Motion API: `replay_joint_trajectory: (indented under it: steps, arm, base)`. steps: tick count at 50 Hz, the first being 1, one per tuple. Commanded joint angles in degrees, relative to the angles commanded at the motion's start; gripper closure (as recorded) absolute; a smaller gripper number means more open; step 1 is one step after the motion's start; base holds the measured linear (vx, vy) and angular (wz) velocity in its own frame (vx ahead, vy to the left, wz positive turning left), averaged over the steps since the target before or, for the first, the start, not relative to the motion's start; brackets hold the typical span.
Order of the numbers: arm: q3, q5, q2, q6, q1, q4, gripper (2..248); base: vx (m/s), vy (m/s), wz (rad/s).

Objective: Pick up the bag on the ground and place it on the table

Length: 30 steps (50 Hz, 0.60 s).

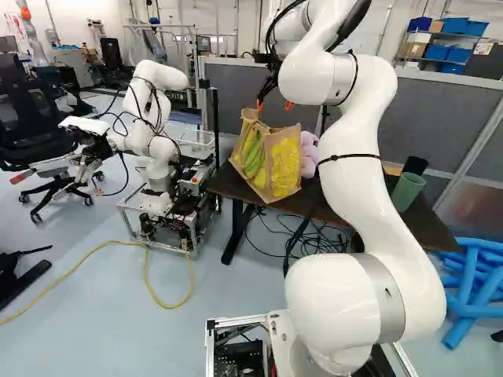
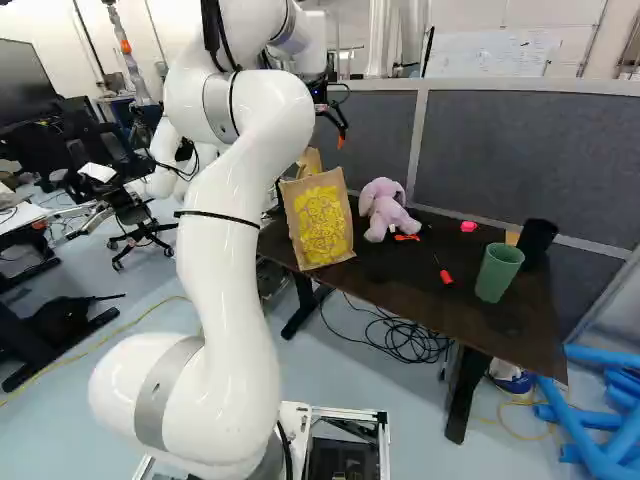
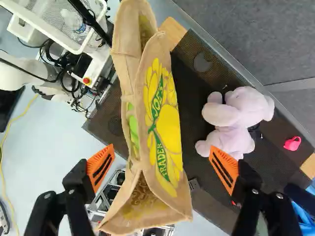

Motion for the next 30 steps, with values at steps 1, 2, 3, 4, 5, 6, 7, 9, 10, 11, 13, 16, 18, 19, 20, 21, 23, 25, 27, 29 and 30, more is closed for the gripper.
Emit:
replay_joint_trajectory:
  steps: [1, 2, 3, 4, 5, 6, 7, 9, 10, 11, 13, 16, 18, 19, 20, 21, 23, 25, 27, 29, 30]
  arm:
    - [0.0, -0.1, 0.1, 0.0, 0.0, 0.0, 3]
    - [-0.1, -0.3, 0.2, 0.0, 0.0, 0.0, 3]
    - [-0.1, -0.5, 0.3, 0.0, 0.0, 0.0, 3]
    - [-0.1, -0.6, 0.4, 0.0, 0.0, 0.0, 3]
    - [-0.2, -0.8, 0.5, 0.0, 0.0, 0.0, 3]
    - [-0.2, -1.0, 0.6, 0.0, 0.0, 0.0, 3]
    - [-0.3, -1.2, 0.7, 0.0, 0.0, 0.0, 3]
    - [-0.3, -1.6, 0.8, 0.0, 0.0, 0.0, 3]
    - [-0.4, -1.8, 0.9, 0.0, 0.0, 0.0, 3]
    - [-0.4, -2.0, 1.0, 0.0, 0.0, 0.0, 3]
    - [-0.5, -2.4, 1.2, 0.0, 0.0, 0.0, 3]
    - [-0.6, -3.0, 1.5, 0.0, 0.0, 0.0, 3]
    - [-0.7, -3.5, 1.6, 0.0, 0.0, 0.0, 3]
    - [-0.7, -3.6, 1.6, 0.0, 0.0, 0.0, 3]
    - [-0.7, -3.8, 1.6, 0.0, 0.0, 0.0, 3]
    - [-0.7, -4.0, 1.7, 0.0, 0.0, 0.0, 3]
    - [-0.7, -4.3, 1.7, 0.0, 0.0, 0.0, 3]
    - [-0.8, -4.6, 1.7, 0.0, 0.0, 0.0, 3]
    - [-0.8, -4.9, 1.7, 0.0, 0.0, 0.0, 3]
    - [-0.8, -5.2, 1.7, 0.0, 0.0, 0.0, 3]
    - [-0.8, -5.3, 1.7, 0.0, 0.0, 0.0, 3]
  base:
    - [0.0, 0.0, 0.0]
    - [0.0, 0.0, 0.0]
    - [0.0, 0.0, 0.0]
    - [0.0, 0.0, 0.0]
    - [0.0, 0.0, 0.0]
    - [0.0, 0.0, 0.0]
    - [0.0, 0.0, 0.0]
    - [0.0, 0.0, 0.0]
    - [0.0, 0.0, 0.0]
    - [0.0, 0.0, 0.0]
    - [0.0, 0.0, 0.0]
    - [0.0, 0.0, 0.0]
    - [0.0, 0.0, 0.0]
    - [0.0, 0.0, 0.0]
    - [0.0, 0.0, 0.0]
    - [0.0, 0.0, 0.0]
    - [0.0, 0.0, 0.0]
    - [0.0, 0.0, 0.0]
    - [0.0, 0.0, 0.0]
    - [0.0, 0.0, 0.0]
    - [0.0, 0.0, 0.0]
